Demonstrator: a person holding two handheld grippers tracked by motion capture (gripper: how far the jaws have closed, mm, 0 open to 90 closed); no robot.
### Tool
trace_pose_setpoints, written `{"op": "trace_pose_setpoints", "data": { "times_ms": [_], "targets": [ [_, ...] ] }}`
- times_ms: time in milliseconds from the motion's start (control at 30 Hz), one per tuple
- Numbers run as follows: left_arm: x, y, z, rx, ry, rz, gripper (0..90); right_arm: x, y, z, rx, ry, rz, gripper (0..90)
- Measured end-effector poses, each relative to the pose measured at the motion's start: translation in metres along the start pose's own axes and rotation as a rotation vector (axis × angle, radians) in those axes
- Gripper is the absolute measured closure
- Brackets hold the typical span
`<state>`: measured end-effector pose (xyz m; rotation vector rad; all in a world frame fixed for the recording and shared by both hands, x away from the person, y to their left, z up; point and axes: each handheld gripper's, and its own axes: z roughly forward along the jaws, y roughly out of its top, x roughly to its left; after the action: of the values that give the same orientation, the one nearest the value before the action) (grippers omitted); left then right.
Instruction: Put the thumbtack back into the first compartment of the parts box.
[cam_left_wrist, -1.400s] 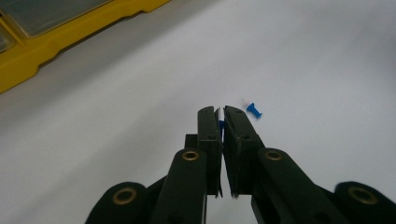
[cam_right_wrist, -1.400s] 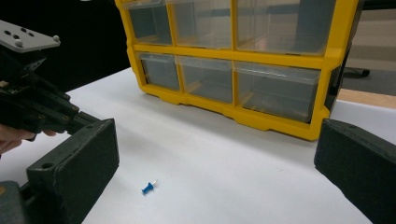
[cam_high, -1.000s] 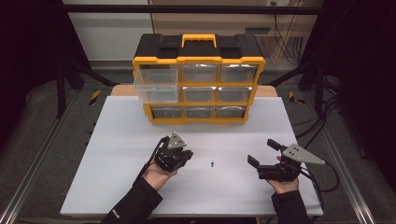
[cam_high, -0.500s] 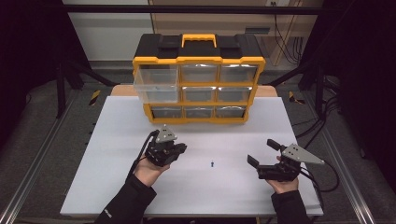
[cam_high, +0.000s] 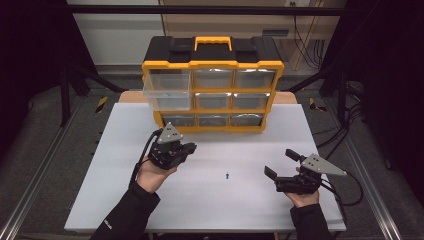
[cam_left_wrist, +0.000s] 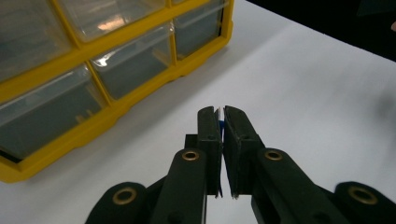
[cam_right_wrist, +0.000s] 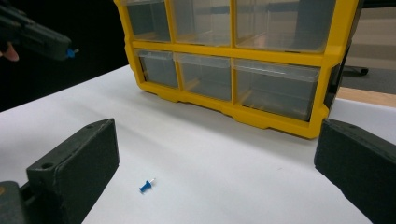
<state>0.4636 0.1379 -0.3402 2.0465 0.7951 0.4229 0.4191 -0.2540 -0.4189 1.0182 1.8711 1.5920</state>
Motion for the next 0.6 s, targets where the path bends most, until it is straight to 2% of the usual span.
{"op": "trace_pose_setpoints", "data": {
  "times_ms": [233,600],
  "targets": [
    [0.010,0.011,-0.014,-0.006,0.011,-0.003,85.0,0.000,0.000,0.000,0.001,0.000,-0.003,0.5],
    [0.016,0.023,-0.028,-0.012,0.027,0.014,85.0,0.000,-0.001,0.001,0.001,-0.004,-0.005,0.5]
  ]
}}
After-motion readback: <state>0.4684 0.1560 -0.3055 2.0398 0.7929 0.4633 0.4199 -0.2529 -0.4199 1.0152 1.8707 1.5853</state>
